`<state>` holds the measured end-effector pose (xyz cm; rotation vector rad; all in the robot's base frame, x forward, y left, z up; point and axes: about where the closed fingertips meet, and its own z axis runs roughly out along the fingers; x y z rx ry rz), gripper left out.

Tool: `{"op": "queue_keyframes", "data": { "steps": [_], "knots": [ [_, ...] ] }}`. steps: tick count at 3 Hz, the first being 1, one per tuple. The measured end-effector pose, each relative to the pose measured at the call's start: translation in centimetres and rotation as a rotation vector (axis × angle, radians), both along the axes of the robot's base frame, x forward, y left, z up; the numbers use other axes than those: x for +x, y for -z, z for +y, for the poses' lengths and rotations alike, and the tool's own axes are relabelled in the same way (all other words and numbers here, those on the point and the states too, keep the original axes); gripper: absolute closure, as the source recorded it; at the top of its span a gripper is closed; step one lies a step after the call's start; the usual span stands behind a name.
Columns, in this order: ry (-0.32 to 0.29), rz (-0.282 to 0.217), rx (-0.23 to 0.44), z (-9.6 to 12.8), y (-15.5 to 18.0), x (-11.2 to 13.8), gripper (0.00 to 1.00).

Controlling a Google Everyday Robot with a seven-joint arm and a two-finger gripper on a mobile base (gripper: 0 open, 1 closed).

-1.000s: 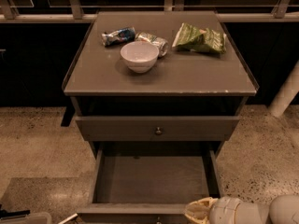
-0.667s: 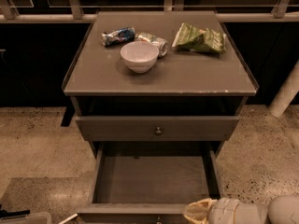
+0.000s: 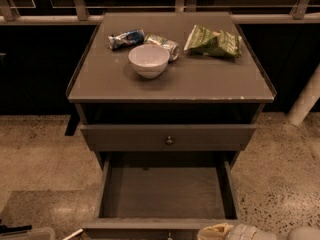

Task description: Close middle drawer

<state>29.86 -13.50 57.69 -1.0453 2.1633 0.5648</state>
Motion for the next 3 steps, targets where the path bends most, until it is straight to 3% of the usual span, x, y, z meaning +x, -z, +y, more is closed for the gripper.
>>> {"op": "queue_keyframes", "data": {
  "steps": [1,3],
  "knots": [
    [0.084,0.037,0.041,-1.5,4.1,-0.5,1.00],
    [0.193,0.109,0.087,-3.4,10.7,-0.4,1.00]
  ]
}}
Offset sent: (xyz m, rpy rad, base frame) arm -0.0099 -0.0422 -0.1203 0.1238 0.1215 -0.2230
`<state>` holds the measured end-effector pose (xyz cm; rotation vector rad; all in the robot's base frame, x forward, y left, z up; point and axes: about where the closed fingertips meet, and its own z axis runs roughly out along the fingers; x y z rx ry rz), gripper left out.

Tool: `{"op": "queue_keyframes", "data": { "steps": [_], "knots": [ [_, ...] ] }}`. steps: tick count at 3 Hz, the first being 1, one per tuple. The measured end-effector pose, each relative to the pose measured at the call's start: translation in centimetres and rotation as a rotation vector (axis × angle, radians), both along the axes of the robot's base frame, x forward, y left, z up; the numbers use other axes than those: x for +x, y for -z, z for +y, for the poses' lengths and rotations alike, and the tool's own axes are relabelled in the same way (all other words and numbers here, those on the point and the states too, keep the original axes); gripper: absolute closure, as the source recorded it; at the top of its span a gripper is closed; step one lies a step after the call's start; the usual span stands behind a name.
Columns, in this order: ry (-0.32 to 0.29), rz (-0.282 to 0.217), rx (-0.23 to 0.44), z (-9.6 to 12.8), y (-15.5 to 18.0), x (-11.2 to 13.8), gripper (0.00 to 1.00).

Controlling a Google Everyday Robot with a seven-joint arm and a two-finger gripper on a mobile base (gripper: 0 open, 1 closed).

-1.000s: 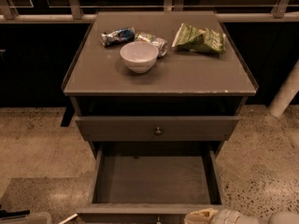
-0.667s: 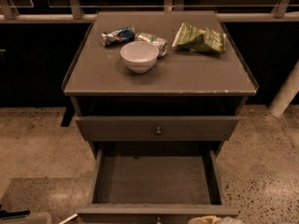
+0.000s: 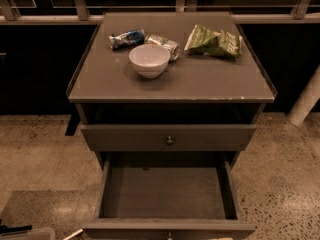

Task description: Close middle drawer

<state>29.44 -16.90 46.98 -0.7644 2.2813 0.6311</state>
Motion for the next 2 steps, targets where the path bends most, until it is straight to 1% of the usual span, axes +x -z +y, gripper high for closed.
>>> {"op": "queue_keyframes", "data": {
  "steps": [1,2],
  "knots": [
    [0.048,0.010,-0.019,-0.8,2.1,1.1,1.00],
    [0.151,0.005,-0.060,-1.5,3.2,2.3,1.00]
  ]
}}
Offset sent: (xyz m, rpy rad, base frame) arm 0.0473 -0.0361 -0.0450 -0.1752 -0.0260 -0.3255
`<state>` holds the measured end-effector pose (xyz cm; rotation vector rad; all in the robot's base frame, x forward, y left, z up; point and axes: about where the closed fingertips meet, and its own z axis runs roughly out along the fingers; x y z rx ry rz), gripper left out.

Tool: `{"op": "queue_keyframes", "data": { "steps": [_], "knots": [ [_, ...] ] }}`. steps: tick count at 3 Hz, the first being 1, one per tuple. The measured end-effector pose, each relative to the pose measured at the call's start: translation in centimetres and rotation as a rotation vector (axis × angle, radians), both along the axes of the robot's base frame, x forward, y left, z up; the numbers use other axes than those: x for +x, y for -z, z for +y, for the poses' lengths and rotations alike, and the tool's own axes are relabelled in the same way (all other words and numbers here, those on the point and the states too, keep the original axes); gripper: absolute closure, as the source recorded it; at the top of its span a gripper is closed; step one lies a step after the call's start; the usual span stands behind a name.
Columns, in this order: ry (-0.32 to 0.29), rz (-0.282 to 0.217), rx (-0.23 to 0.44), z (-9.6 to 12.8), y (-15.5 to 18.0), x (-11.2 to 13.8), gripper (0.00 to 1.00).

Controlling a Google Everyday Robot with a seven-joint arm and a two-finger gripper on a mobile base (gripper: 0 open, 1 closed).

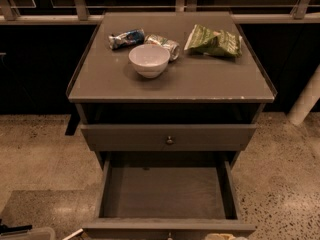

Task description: Close middle drawer

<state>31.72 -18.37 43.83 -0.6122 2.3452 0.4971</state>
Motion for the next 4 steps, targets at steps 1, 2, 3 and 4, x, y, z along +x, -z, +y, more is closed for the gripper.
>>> {"op": "queue_keyframes", "data": {
  "steps": [1,2,3,4],
  "knots": [
    [0.036,-0.006,-0.059,-1.3,0.5,0.7,1.00],
    [0.047,-0.005,-0.055,-1.4,1.0,1.2,1.00],
    [0.092,-0.017,-0.054,-1.9,1.3,2.6,1.00],
    [0.114,-0.029,-0.051,-2.1,1.2,3.0,1.00]
  ]
}}
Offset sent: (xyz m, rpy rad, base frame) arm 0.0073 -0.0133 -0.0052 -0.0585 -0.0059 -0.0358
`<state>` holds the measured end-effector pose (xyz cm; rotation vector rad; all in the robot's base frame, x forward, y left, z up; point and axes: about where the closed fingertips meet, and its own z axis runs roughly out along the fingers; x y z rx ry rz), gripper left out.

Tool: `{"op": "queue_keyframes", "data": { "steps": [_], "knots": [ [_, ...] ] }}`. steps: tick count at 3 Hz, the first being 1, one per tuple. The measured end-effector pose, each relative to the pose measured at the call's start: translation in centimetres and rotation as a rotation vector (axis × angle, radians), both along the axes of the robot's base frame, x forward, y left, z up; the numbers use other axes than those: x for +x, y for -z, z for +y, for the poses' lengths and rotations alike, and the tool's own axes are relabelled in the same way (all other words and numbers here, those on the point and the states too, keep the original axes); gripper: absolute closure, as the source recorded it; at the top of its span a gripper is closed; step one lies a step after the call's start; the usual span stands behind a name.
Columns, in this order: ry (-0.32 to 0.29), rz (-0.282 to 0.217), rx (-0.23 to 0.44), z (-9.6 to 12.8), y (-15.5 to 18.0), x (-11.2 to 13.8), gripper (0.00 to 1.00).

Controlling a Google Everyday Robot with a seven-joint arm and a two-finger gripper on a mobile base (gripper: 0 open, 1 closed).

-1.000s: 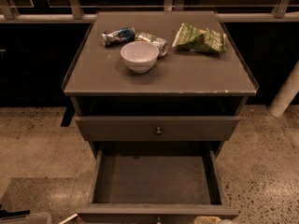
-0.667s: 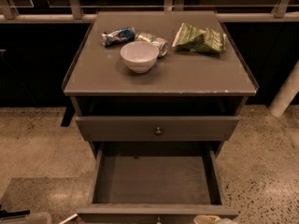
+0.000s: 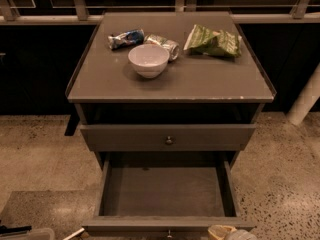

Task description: Close middle drawer

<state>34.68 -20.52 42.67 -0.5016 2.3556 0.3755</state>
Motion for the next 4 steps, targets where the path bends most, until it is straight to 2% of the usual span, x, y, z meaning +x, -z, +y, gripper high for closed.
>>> {"op": "queue_keyframes", "data": {
  "steps": [2,4],
  "knots": [
    [0.053,-0.018,0.005,-0.8,0.3,1.2,1.00],
    [0.045,-0.002,0.023,-0.7,1.4,1.4,1.00]
  ]
}}
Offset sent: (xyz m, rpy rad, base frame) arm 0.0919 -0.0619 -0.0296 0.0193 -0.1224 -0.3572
